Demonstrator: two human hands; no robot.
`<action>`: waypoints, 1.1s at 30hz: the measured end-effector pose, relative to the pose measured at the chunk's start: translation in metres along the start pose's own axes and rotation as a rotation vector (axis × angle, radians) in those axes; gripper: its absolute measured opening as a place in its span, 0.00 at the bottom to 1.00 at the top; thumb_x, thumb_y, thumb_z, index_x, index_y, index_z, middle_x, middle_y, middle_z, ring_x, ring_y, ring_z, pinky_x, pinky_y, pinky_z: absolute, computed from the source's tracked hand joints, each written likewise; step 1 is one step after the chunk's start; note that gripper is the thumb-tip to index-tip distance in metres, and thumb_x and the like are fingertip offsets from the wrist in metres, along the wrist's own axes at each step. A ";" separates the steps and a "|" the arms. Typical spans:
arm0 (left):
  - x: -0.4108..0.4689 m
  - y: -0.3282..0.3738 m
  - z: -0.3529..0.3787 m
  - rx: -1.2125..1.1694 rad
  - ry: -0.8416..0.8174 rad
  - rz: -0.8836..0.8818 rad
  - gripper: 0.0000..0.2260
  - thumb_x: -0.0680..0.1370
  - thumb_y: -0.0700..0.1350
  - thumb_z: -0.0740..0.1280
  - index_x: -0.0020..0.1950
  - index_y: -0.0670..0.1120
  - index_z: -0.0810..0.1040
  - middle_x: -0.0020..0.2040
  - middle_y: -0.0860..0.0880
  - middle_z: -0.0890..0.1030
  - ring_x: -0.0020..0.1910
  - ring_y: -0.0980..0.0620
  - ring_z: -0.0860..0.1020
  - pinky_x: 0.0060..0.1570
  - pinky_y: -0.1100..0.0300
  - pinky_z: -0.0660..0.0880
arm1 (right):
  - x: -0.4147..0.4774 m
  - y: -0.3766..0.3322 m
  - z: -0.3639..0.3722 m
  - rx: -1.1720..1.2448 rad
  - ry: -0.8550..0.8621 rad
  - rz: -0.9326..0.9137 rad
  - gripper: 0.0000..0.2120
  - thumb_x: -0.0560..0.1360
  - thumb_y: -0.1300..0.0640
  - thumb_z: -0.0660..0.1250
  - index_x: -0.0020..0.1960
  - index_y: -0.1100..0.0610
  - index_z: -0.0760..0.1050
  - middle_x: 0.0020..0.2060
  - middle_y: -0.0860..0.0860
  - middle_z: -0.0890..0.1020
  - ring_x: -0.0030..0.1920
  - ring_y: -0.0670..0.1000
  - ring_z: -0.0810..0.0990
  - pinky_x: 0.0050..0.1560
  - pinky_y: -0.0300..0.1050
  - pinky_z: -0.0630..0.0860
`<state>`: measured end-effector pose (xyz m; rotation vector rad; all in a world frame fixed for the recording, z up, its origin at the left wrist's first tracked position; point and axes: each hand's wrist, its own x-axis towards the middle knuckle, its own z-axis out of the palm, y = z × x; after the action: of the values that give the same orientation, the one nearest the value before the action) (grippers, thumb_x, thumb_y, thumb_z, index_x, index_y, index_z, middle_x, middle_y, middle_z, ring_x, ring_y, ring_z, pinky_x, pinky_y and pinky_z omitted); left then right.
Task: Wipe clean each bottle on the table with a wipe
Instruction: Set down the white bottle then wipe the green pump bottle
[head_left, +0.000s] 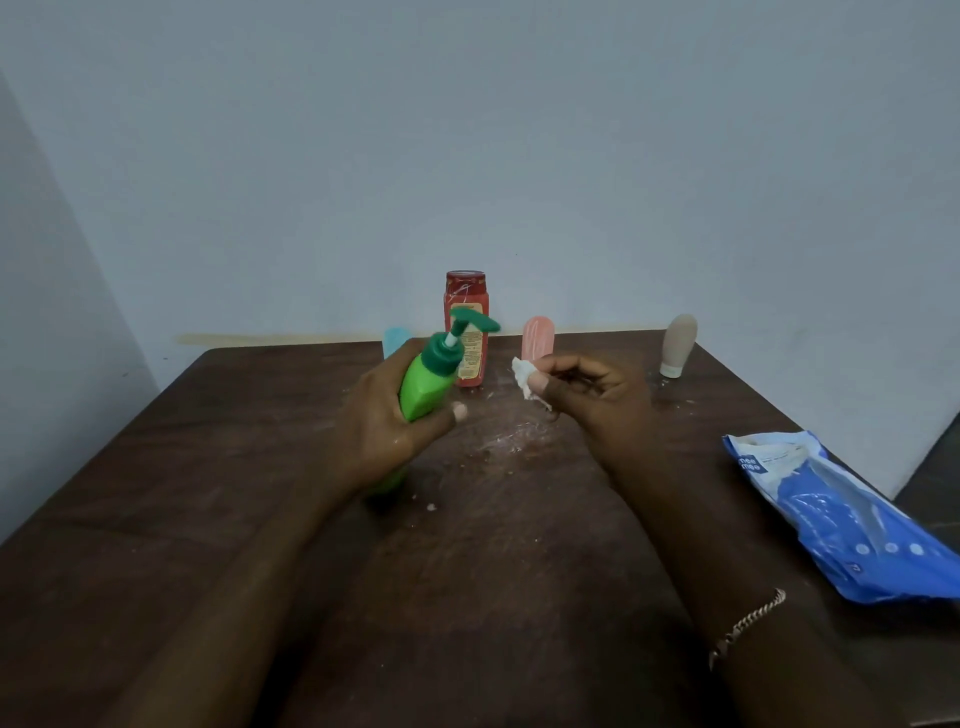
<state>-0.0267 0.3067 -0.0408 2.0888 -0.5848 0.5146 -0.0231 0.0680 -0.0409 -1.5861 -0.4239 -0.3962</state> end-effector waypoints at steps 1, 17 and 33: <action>0.000 0.003 -0.001 -0.072 -0.010 -0.057 0.23 0.69 0.54 0.77 0.60 0.64 0.72 0.49 0.57 0.81 0.49 0.59 0.80 0.46 0.64 0.77 | -0.001 0.001 0.002 -0.008 0.000 0.017 0.06 0.73 0.59 0.73 0.46 0.50 0.83 0.43 0.49 0.86 0.42 0.57 0.83 0.40 0.48 0.82; 0.010 -0.034 0.004 -1.530 0.332 -0.758 0.42 0.65 0.71 0.68 0.65 0.39 0.67 0.62 0.33 0.80 0.58 0.38 0.82 0.55 0.37 0.79 | -0.009 0.004 0.010 -0.059 0.091 -0.066 0.12 0.73 0.62 0.74 0.56 0.56 0.83 0.45 0.47 0.87 0.44 0.47 0.85 0.42 0.40 0.81; 0.010 -0.035 0.017 -1.458 0.593 -0.841 0.20 0.74 0.47 0.73 0.61 0.40 0.72 0.58 0.38 0.78 0.59 0.40 0.81 0.56 0.39 0.80 | -0.020 0.007 0.019 -0.469 -0.075 -0.285 0.07 0.73 0.58 0.74 0.51 0.55 0.84 0.44 0.45 0.84 0.45 0.42 0.82 0.45 0.37 0.80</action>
<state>0.0039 0.3082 -0.0670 0.5714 0.2908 0.0737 -0.0370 0.0863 -0.0583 -2.0058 -0.6523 -0.6927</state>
